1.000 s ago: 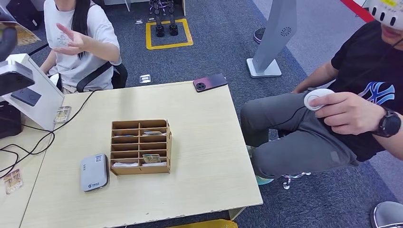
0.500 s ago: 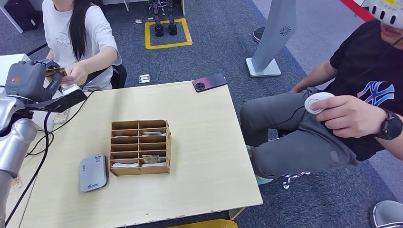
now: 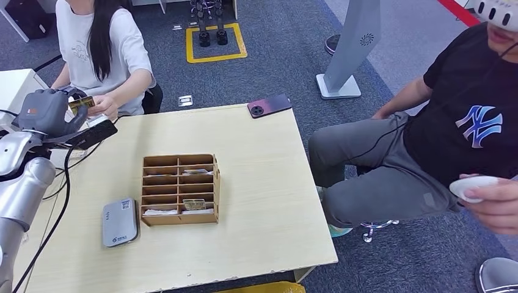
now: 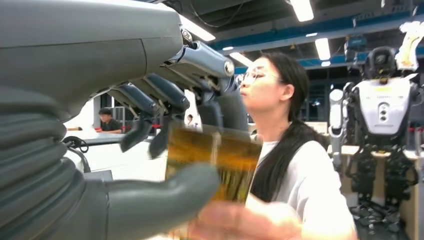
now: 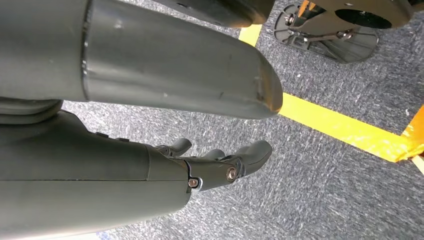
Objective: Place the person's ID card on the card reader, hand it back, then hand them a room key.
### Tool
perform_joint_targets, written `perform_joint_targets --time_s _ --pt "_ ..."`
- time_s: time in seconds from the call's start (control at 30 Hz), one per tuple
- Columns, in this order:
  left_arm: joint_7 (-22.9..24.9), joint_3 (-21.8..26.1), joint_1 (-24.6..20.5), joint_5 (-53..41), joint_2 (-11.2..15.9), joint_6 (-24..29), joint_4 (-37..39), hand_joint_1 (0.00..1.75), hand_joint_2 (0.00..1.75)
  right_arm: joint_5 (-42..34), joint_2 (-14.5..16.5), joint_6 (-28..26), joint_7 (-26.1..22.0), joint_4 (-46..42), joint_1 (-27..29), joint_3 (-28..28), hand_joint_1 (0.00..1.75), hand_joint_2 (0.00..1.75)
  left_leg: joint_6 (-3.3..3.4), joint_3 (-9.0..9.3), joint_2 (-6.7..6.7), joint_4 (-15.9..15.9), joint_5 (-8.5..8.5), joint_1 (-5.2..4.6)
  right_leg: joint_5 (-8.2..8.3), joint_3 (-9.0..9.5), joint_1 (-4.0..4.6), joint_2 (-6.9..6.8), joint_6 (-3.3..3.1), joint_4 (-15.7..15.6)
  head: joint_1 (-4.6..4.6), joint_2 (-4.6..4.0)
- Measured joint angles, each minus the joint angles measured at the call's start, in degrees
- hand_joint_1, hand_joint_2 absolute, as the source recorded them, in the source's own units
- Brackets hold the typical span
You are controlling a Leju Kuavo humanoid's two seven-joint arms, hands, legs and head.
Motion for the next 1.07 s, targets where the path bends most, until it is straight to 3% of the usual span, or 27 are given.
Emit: perform_joint_targets --time_s 0.33,0.4,0.47,0.57,0.67,0.8,0.93,1.0,1.07 --pt "-3.50 3.48 7.32 5.66 2.41 5.73 -2.25 0.00 1.75 -0.69 0.13 -0.72 0.19 0.00 0.04 -1.54 0.00 0.00 -0.01 0.03 0.05 -0.05 -0.01 0.00 -0.01 0.05 0.00 0.05 0.00 0.02 0.01 0.00" --pt "-4.63 5.75 11.87 8.30 2.84 9.06 -5.21 0.00 1.75 -1.99 0.24 -1.01 0.74 -0.01 0.08 -2.46 0.00 0.00 -0.03 0.15 0.23 -0.12 -0.07 -0.09 -0.02 0.09 -0.08 0.24 0.01 0.03 0.01 0.00" --pt "-6.44 9.89 19.69 11.65 3.08 13.70 -10.24 0.00 1.75 -3.47 0.39 -1.60 1.32 -0.01 0.24 -3.87 0.00 0.00 -0.03 0.36 0.54 -0.19 -0.20 -0.23 -0.08 0.10 -0.21 0.58 0.04 0.03 -0.02 0.00" --pt "-11.37 19.80 33.17 19.41 2.49 17.60 -18.47 0.00 1.75 -4.89 0.46 -2.61 1.84 0.00 0.73 -6.11 0.00 0.00 0.00 0.49 0.97 -0.25 -0.41 -0.29 -0.21 0.06 -0.29 1.00 0.03 0.02 -0.03 0.00" --pt "-16.67 34.05 41.84 29.93 1.84 15.57 -21.56 0.00 1.75 -5.40 0.44 -3.26 1.84 -0.01 1.21 -8.32 0.00 0.00 0.01 0.42 1.05 -0.26 -0.53 -0.21 -0.35 0.03 -0.21 1.08 0.05 0.02 -0.02 0.00" --pt "-18.93 53.79 44.34 38.33 4.91 12.93 -11.81 0.00 1.75 -4.87 0.44 -3.38 0.72 -0.05 1.33 -10.57 0.00 0.00 -0.04 0.41 0.97 -0.28 -0.61 -0.08 -0.50 0.08 -0.10 0.99 -0.05 0.02 -0.04 0.00" --pt "-17.00 72.84 44.37 52.55 7.20 6.25 3.26 0.00 1.75 -3.23 0.42 -3.06 -0.28 -0.23 1.16 -12.06 0.00 0.00 -0.06 0.49 0.72 -0.28 -0.61 -0.05 -0.55 0.14 -0.08 0.75 -0.09 0.02 -0.11 0.00" --pt "-16.98 79.52 44.62 55.30 6.94 5.79 8.41 0.00 1.75 -2.99 0.38 -2.86 -0.28 -0.30 1.02 -12.56 0.00 0.00 -0.07 0.45 0.36 -0.26 -0.59 -0.03 -0.60 0.21 -0.07 0.38 -0.08 -0.01 -0.11 0.00" --pt "-17.10 82.89 44.68 55.69 6.77 5.71 11.25 0.00 1.75 -2.99 0.36 -2.76 -0.28 -0.34 0.83 -12.80 0.00 0.00 -0.07 0.42 0.08 -0.24 -0.58 -0.01 -0.65 0.30 -0.05 0.07 -0.08 -0.03 -0.06 0.00"
